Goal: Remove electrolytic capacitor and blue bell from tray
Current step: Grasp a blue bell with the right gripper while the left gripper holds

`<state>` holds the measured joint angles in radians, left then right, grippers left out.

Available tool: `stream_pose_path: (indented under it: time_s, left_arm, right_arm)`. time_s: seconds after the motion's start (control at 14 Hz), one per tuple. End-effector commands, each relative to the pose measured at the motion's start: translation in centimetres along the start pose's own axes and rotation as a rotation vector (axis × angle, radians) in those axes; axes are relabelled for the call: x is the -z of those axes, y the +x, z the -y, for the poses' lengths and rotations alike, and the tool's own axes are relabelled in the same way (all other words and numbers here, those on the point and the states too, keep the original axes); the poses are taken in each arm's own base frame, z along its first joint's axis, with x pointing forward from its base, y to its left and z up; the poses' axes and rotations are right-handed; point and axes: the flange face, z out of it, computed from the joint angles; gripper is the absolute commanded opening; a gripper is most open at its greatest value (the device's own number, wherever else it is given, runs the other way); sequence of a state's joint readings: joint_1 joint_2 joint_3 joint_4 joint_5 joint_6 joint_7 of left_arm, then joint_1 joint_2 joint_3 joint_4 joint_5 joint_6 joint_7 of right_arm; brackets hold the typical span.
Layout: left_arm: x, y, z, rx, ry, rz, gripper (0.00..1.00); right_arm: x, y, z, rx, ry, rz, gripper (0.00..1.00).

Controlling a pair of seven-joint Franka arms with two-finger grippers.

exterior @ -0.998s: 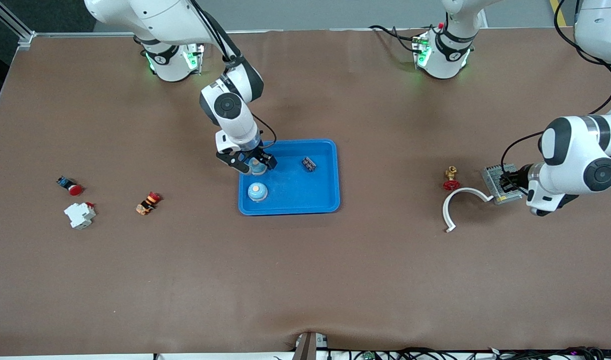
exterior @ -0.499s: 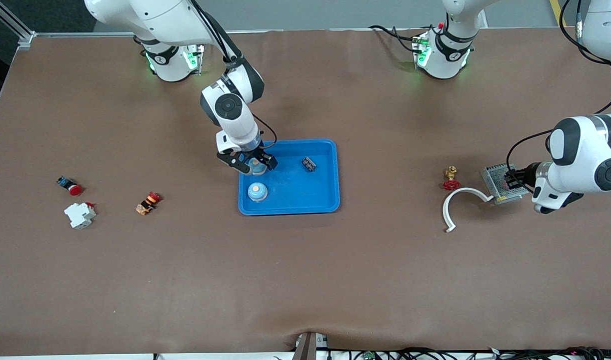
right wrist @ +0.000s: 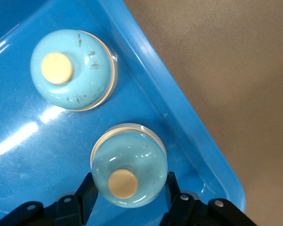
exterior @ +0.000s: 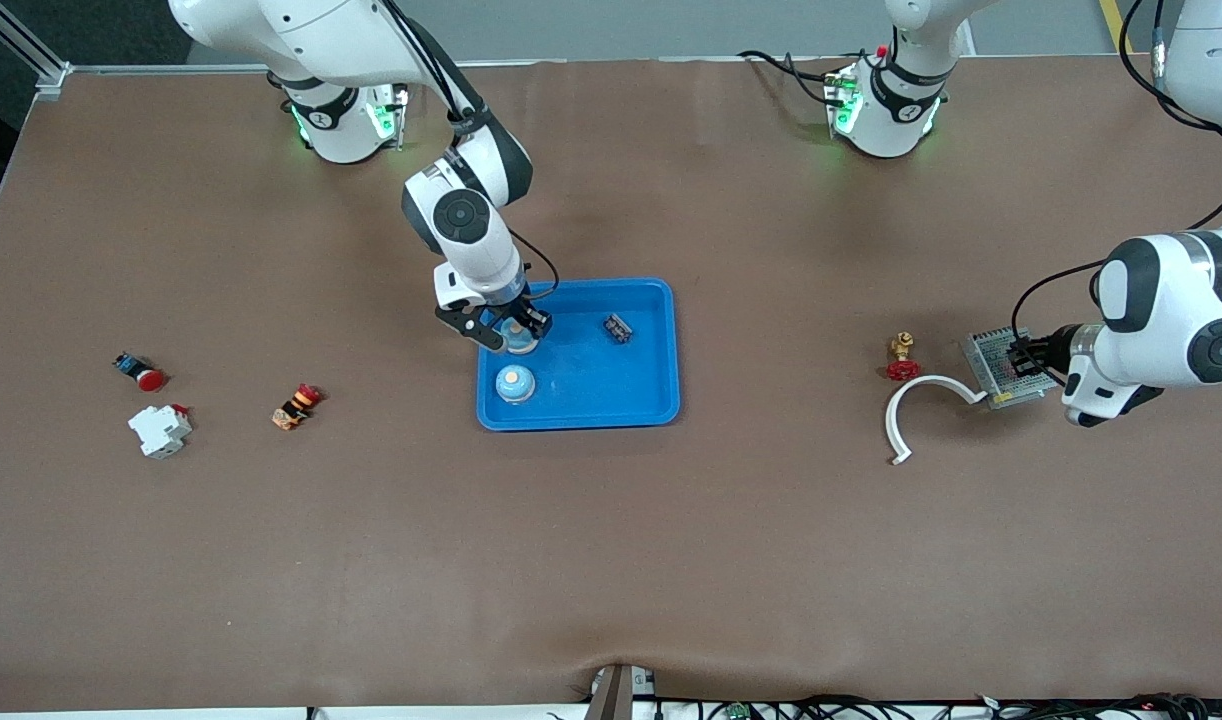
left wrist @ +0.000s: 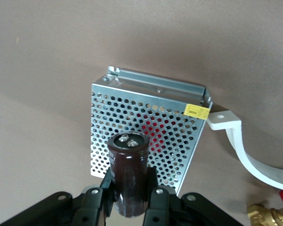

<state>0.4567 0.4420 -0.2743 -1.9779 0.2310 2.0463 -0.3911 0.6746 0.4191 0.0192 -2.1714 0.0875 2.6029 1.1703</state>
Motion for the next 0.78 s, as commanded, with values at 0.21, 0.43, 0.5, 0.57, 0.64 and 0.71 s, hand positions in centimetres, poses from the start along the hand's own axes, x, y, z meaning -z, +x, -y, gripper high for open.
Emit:
stream_pose_path:
  time_s: [0.21,0.43,0.5,0.57,0.64,0.71]
  left_arm:
    - [0.0,0.3,-1.5,0.002,-0.029,0.000,0.00]
    - [0.4,0.2,-2.0,-0.006,-0.026,-0.008,0.00]
    - [0.6,0.1,-2.2,-0.006,-0.025,-0.008,0.00]
    - [0.7,0.0,-2.5,0.011,-0.024,-0.009,0.00]
    - [0.8,-0.3,-3.2,0.023,-0.025,-0.009,0.00]
    - [0.9,-0.5,-3.9,0.038,-0.028,-0.009,0.00]
  right_arm:
    - [3.2,0.9,0.6,0.005,-0.014,0.012,0.00]
    - [8.4,4.5,-0.3,0.089,-0.069,0.056,0.00]
    - [10.7,6.2,-1.2,0.149,-0.103,0.089,0.00]
    - [12.9,7.2,-2.0,0.220,-0.107,0.104,0.00]
    - [15.1,8.8,-3.4,0.266,-0.085,0.099,0.00]
    - [16.6,10.6,-5.0,0.299,-0.082,0.109,0.00]
